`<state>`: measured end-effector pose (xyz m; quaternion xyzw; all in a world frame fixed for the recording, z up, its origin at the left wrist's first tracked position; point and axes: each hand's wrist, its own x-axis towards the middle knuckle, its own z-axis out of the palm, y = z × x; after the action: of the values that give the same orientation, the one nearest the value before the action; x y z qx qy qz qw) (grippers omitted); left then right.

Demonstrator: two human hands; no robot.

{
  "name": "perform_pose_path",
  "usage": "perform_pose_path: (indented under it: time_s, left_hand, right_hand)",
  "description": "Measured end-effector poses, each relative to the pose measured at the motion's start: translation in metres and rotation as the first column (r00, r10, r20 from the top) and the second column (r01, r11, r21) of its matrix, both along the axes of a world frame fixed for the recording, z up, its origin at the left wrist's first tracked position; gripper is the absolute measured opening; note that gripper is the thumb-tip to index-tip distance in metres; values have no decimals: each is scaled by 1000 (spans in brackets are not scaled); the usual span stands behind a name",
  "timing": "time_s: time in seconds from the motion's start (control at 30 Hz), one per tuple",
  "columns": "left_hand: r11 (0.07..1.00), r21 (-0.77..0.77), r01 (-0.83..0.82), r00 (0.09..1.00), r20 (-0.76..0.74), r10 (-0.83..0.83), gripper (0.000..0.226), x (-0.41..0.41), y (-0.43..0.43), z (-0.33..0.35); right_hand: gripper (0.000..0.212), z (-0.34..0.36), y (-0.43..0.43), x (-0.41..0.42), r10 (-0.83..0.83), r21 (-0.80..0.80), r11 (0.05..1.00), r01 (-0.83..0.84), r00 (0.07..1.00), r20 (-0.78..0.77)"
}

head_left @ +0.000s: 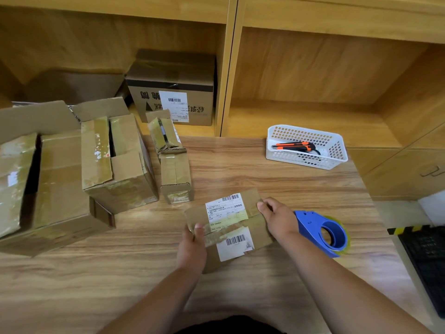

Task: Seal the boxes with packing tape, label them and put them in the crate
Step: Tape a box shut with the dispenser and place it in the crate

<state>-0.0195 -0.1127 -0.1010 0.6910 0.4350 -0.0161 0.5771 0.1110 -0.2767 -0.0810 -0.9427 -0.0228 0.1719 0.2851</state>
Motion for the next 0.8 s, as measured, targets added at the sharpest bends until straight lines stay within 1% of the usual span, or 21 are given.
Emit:
perform_pose_path:
  time_s: [0.1, 0.2, 0.37, 0.47, 0.53, 0.6, 0.7, 0.73, 0.8]
  left_hand:
    - [1000, -2, -3, 1000, 15, 3, 43, -1, -1, 2]
    - [1000, -12, -10, 1000, 22, 10, 45, 0, -1, 2]
    - [999, -29, -32, 999, 42, 33, 45, -1, -3, 2]
    - [997, -51, -58, 997, 40, 60, 46, -2, -4, 1]
    - [994, -81, -70, 997, 22, 72, 51, -3, -4, -1]
    - [993, -90, -76, 997, 20, 78, 51, -3, -4, 0]
    - [994, -90, -69, 997, 40, 73, 47, -4, -3, 3]
    - [995, -86, -56, 997, 43, 60, 47, -4, -3, 3]
    - [996, -84, -31, 999, 36, 34, 48, -3, -2, 4]
  right_hand:
    - [34, -3, 0, -6, 26, -18, 999, -27, 999, -35]
    - [46, -8, -2, -21, -10, 97, 995, 18, 997, -77]
    - [42, -10, -3, -27, -52, 102, 993, 55, 998, -34]
    - [43, -8, -3, -29, -90, 134, 986, 95, 995, -40]
    - [45, -8, -3, -29, -116, 138, 983, 121, 992, -40]
    - [43, -6, -2, -29, -132, 137, 981, 137, 990, -46]
    - [39, -4, 1, -26, -123, 84, 988, 128, 990, -67]
    - [42, -3, 3, -24, -130, 57, 989, 135, 988, -77]
    - [58, 0, 8, -20, -142, -19, 990, 141, 983, -113]
